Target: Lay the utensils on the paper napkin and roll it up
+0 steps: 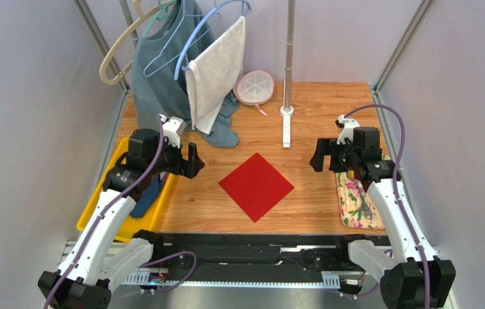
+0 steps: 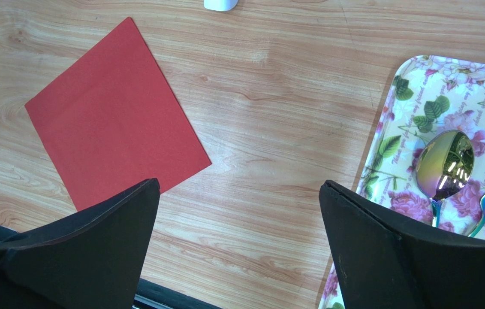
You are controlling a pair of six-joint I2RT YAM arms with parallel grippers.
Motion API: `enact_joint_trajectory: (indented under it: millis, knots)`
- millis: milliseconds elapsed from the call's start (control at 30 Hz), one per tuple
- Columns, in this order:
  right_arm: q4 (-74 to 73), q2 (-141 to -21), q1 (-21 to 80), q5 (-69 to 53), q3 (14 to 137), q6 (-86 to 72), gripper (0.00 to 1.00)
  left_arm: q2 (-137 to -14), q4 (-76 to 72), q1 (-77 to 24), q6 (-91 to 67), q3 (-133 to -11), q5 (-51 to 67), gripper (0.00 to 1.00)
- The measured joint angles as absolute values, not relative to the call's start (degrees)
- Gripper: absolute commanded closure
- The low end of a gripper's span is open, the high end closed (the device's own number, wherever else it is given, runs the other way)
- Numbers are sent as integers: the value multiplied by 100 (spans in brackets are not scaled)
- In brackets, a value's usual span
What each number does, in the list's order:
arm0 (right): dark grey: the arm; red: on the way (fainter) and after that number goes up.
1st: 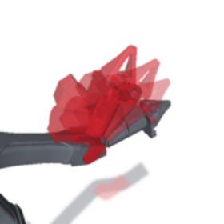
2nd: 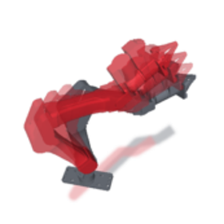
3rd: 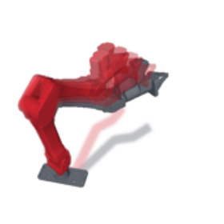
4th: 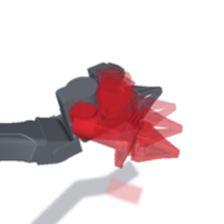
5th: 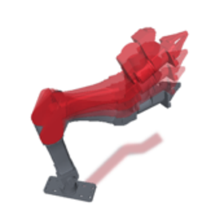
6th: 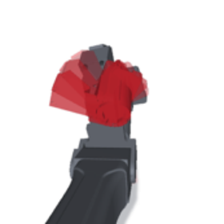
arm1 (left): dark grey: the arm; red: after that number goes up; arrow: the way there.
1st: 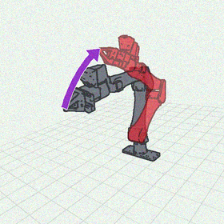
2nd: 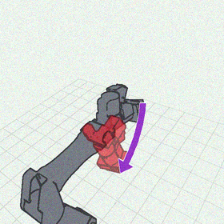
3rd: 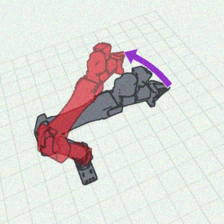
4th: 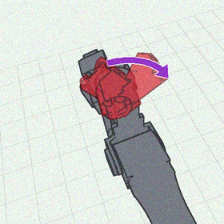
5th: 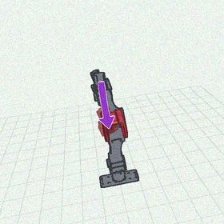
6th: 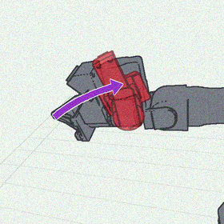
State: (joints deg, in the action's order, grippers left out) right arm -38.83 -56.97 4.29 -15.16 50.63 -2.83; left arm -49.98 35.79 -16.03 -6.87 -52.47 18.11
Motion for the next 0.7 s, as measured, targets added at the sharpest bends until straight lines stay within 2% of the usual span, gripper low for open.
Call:
enact_joint_trajectory:
  millis: [433,700]
  knots:
    - [-4545,-6694,395,-1503,6075,259,0,-5308,3660,-1599,-829,-5312,1229,1]
    - [-5406,-7397,-246,-1481,6790,910,0,-5223,3562,-1597,-729,-5312,1321,1]
